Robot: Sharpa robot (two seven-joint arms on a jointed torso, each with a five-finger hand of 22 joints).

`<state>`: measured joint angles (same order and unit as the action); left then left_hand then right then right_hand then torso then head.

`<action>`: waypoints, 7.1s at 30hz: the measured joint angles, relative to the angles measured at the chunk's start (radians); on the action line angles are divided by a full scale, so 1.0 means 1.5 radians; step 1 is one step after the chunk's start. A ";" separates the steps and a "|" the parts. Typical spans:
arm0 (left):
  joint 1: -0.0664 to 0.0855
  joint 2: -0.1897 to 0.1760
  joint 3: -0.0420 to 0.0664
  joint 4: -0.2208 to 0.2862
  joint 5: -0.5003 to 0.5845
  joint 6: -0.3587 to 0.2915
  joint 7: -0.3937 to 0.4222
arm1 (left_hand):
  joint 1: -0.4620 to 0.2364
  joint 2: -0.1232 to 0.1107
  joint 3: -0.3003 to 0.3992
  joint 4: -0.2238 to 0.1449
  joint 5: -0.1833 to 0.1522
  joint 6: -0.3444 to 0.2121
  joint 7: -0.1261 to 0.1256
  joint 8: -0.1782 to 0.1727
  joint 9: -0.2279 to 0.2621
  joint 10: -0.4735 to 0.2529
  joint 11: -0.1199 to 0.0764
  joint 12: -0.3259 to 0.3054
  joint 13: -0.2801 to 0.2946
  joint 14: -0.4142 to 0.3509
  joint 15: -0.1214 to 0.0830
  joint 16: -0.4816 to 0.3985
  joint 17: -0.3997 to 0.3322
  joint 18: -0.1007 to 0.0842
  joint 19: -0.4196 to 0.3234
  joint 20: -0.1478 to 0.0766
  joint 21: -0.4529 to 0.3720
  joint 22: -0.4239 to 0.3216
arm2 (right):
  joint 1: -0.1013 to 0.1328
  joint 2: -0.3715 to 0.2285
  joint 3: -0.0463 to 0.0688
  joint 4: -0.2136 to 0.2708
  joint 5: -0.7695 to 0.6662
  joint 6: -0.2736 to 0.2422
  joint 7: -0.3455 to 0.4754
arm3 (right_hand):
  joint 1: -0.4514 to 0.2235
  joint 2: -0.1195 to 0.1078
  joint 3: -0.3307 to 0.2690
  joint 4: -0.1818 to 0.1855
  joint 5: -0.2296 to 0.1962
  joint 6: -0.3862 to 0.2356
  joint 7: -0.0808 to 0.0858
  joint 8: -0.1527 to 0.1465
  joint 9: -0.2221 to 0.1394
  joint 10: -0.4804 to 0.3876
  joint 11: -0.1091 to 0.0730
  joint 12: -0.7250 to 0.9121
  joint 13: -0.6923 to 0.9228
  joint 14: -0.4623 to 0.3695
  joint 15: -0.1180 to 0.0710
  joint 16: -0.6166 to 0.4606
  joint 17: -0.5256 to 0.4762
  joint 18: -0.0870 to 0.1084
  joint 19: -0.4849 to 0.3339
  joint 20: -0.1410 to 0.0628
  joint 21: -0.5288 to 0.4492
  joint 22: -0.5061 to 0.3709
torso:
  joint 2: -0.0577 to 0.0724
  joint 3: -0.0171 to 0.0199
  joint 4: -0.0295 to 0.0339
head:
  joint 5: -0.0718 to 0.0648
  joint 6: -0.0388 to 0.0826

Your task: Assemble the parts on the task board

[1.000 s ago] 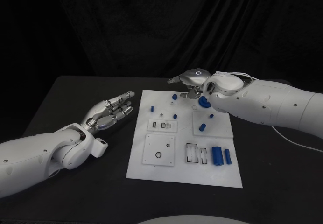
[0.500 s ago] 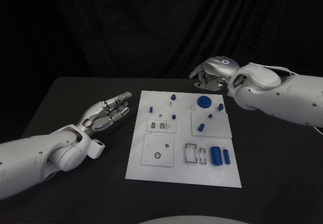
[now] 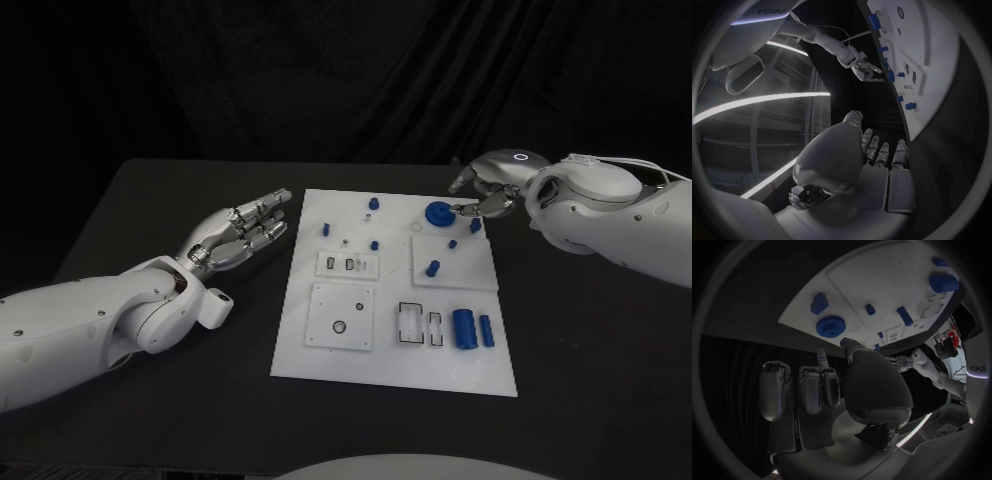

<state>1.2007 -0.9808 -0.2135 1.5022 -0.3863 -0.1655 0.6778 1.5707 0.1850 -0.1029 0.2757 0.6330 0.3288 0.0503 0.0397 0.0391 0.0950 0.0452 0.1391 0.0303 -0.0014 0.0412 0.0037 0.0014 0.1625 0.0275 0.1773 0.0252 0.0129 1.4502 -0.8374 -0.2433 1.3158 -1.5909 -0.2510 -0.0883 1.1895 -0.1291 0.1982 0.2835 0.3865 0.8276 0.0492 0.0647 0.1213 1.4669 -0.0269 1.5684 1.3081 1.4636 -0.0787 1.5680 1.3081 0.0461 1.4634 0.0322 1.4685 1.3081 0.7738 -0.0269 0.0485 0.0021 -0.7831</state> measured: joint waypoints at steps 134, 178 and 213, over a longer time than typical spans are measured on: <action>0.000 0.023 0.000 -0.026 0.000 0.030 0.000 | 0.005 0.000 0.007 -0.007 0.002 0.002 0.007 0.000 0.000 -0.003 0.002 0.000 0.000 0.000 0.005 0.000 0.000 0.000 0.002 0.002 0.000 0.000 | 0.002 0.138 0.003 -0.010 0.006 -0.021 0.030 | 0.093 0.043 -0.012 -0.121 -0.005 0.087 0.015 0.078 -0.002 -0.003 0.003 0.000 0.000 0.002 -0.012 0.000 0.000 -0.010 0.002 -0.007 0.022 0.000 | 0.000 -0.0002 0.0019 | -0.008 -0.009; 0.000 0.030 0.000 -0.028 0.000 0.036 0.000 | 0.008 0.003 0.009 -0.009 0.002 0.005 0.009 0.000 0.000 -0.003 0.002 0.000 0.000 0.000 0.005 0.000 0.000 0.000 0.000 0.005 0.000 0.000 | -0.016 0.226 0.004 -0.093 0.006 0.044 0.045 | 0.077 0.035 0.023 -0.123 0.000 -0.183 -0.022 -0.008 0.053 0.000 -0.021 -0.003 0.000 0.002 -0.021 -0.003 0.000 -0.010 0.001 -0.014 -0.017 0.000 | 0.000 0.0006 0.0009 | -0.005 -0.019; 0.000 0.031 0.000 -0.032 0.000 0.039 0.000 | 0.008 0.003 0.009 -0.009 0.002 0.005 0.009 0.000 0.000 -0.003 0.002 -0.003 0.000 0.002 0.007 0.000 0.000 0.000 0.002 0.007 0.000 0.000 | -0.020 0.199 0.004 -0.085 0.005 0.034 0.058 | 0.054 0.044 0.030 -0.110 0.000 -0.016 -0.009 0.035 0.045 0.001 -0.020 -0.006 0.000 0.002 -0.021 -0.010 -0.001 -0.010 0.002 -0.021 -0.028 0.000 | -0.001 0.0006 0.0004 | -0.007 -0.018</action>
<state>1.2004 -0.9346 -0.2135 1.4538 -0.3869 -0.1066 0.6780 1.5827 0.1887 -0.0891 0.2620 0.6365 0.3361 0.0644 0.0396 0.0391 0.0909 0.0480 0.1345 0.0298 0.0021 0.0519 0.0037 0.0017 0.1624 0.0311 0.1880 0.0252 0.0129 1.4204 -0.5384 -0.2377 1.1881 -1.5827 -0.1996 -0.0014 1.2707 -0.0630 0.2429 0.1187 0.3865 0.8039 0.0356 0.1173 0.1881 1.4685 -0.0567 1.5590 1.3074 1.4669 -0.1104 1.5525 1.3073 0.0315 1.4662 0.0007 1.4269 1.3077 0.7726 -0.0261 0.0491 -0.0080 -0.8098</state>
